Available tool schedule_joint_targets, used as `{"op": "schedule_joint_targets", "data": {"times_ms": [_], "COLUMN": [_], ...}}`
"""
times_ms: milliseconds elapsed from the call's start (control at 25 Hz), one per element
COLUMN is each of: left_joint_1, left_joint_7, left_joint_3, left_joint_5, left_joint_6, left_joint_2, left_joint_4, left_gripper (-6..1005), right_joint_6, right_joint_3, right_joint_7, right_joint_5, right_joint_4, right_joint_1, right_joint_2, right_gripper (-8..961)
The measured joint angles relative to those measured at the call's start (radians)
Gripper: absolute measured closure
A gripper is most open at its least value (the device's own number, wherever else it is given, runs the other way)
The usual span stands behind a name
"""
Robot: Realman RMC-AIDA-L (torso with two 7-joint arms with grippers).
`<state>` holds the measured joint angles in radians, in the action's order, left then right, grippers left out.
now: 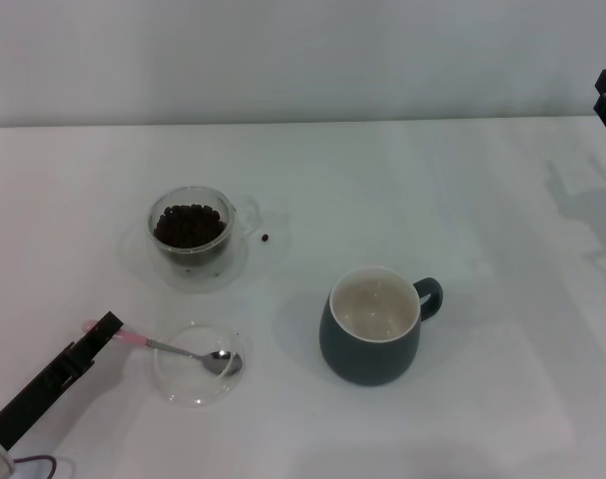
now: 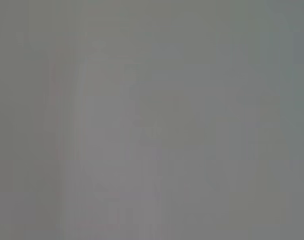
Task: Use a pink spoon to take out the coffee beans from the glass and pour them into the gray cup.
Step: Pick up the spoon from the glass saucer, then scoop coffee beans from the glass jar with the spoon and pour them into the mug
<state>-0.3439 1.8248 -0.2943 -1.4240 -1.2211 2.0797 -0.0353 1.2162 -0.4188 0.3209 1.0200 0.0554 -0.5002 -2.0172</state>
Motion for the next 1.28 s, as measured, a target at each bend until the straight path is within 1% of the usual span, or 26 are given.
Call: {"op": "schedule_joint_targets", "data": {"times_ms": [120, 240, 560, 840, 1000, 1160, 1280], "left_joint_1": [-0.002, -0.003, -0.002, 0.008, 0.010, 0.008, -0.016], "left_joint_7": [0.004, 0.011, 0.021, 0.015, 0.010, 0.000, -0.047], "left_joint_3": [0.001, 0.004, 0.008, 0.009, 0.009, 0.009, 0.009], "left_joint_5": [0.000, -0.004, -0.010, -0.033, -0.053, -0.112, -0.187], "left_joint_6": [0.000, -0.007, -0.129, -0.149, -0.209, -0.274, -0.290], "left_joint_2": [0.000, 0.001, -0.005, -0.007, -0.007, -0.008, -0.008], "left_joint_4": [0.000, 0.000, 0.017, 0.030, 0.056, 0.088, 0.103], "left_gripper": [740, 804, 826, 855, 860, 862, 863], "right_joint_6": [-0.003, -0.009, -0.013, -0.027, -0.028, -0.028, -0.028], "right_joint_3": [0.000, 0.000, 0.001, 0.005, 0.005, 0.005, 0.005], "right_joint_7": [0.000, 0.001, 0.000, 0.002, 0.004, 0.005, 0.005], "right_joint_5": [0.000, 0.000, 0.000, -0.001, -0.002, -0.003, -0.003], "right_joint_4": [0.000, 0.000, 0.000, 0.000, 0.000, -0.003, -0.004], "right_joint_1": [-0.002, -0.004, -0.008, -0.006, 0.002, 0.004, 0.006], "right_joint_2": [0.000, 0.000, 0.000, -0.001, -0.002, -0.004, -0.005], "right_gripper": [303, 302, 302, 302, 302, 302, 302]}}
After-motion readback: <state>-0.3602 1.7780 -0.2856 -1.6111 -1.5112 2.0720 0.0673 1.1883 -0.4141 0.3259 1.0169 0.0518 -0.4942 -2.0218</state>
